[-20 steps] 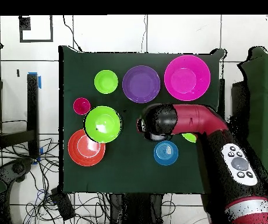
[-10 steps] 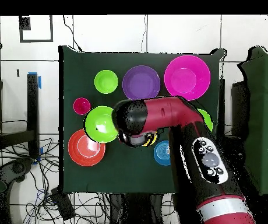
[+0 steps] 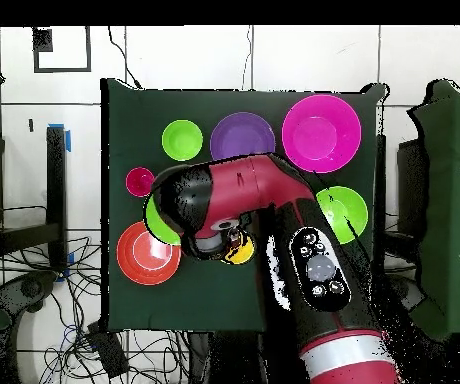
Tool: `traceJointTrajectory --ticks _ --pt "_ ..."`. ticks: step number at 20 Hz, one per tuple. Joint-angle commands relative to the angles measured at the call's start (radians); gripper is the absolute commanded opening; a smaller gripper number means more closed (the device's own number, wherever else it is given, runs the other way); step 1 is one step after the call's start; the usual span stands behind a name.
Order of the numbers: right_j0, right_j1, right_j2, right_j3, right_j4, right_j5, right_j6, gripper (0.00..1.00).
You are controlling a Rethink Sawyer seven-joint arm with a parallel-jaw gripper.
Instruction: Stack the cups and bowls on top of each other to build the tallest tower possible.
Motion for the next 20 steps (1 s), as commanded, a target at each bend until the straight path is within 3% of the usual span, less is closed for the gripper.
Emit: traceJointTrajectory --ticks 1,16,20 --pt "0.041 0.019 -0.003 -0.125 -0.049 0.142 -0.001 0.0" --pt "0.134 0.017 0.007 -0.302 -0.146 0.316 -0.049 0.0" --pt "0.166 0.005 0.005 -0.303 -0.129 0.28 0.007 0.0"
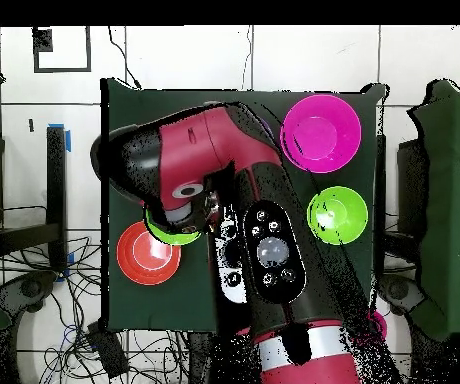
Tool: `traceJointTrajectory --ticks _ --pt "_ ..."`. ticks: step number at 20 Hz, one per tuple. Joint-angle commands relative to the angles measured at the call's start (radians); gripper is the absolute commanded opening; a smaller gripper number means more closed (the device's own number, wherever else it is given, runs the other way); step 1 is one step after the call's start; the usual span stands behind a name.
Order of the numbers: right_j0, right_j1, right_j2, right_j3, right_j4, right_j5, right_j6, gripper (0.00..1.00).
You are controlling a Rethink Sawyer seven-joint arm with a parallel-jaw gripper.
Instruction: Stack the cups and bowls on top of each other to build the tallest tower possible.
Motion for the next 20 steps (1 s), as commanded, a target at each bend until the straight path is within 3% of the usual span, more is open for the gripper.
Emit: traceJointTrajectory --ticks 1,10,20 --pt "0.055 0.007 0.004 -0.06 -0.046 0.05 0.016 0.0" --pt "0.12 0.038 -0.007 -0.076 -0.007 0.028 0.086 0.0" --pt "0.145 0.078 -0.029 -0.073 0.004 -0.03 0.127 0.0"
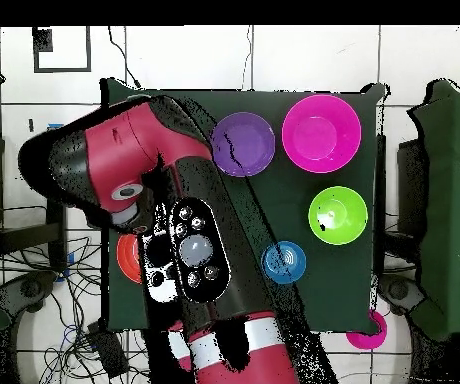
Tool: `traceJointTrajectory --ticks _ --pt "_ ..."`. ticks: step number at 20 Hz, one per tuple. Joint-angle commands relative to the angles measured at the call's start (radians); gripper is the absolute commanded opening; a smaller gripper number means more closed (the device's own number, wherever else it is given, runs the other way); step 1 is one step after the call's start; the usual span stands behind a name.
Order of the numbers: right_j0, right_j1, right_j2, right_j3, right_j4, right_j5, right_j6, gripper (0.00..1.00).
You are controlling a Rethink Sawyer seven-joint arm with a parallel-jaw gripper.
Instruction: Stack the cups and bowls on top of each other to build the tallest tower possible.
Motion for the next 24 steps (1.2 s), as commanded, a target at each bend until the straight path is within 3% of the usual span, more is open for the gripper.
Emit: traceJointTrajectory --ticks 1,16,24 --pt "0.02 0.078 -0.029 -0.026 -0.003 -0.037 0.13 0.0" --pt "0.05 0.174 -0.049 -0.074 0.001 -0.105 0.176 0.0" --pt "0.068 0.145 -0.064 -0.041 0.037 -0.123 0.21 0.0"
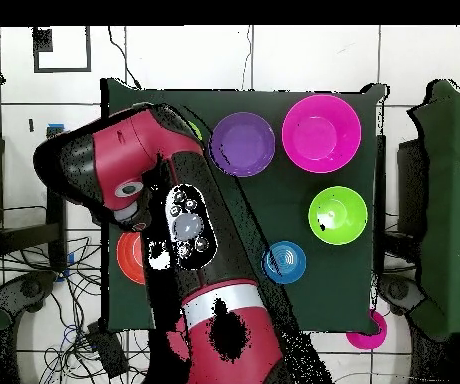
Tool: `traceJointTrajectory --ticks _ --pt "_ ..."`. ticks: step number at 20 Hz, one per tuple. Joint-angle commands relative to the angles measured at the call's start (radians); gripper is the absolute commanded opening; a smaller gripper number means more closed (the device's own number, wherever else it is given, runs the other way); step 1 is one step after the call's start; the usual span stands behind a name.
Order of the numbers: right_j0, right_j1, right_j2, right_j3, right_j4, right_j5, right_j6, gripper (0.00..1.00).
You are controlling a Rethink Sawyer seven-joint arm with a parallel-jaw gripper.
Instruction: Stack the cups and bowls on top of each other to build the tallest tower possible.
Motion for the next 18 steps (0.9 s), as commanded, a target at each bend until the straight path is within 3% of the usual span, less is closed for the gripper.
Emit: traceJointTrajectory --ticks 1,12,18 --pt "0.033 0.04 -0.027 -0.012 0.024 -0.104 0.21 0.0" --pt "0.067 0.138 -0.059 -0.084 0.004 -0.148 0.213 0.0" --pt "0.07 0.132 -0.089 -0.096 -0.021 -0.104 0.163 0.0"
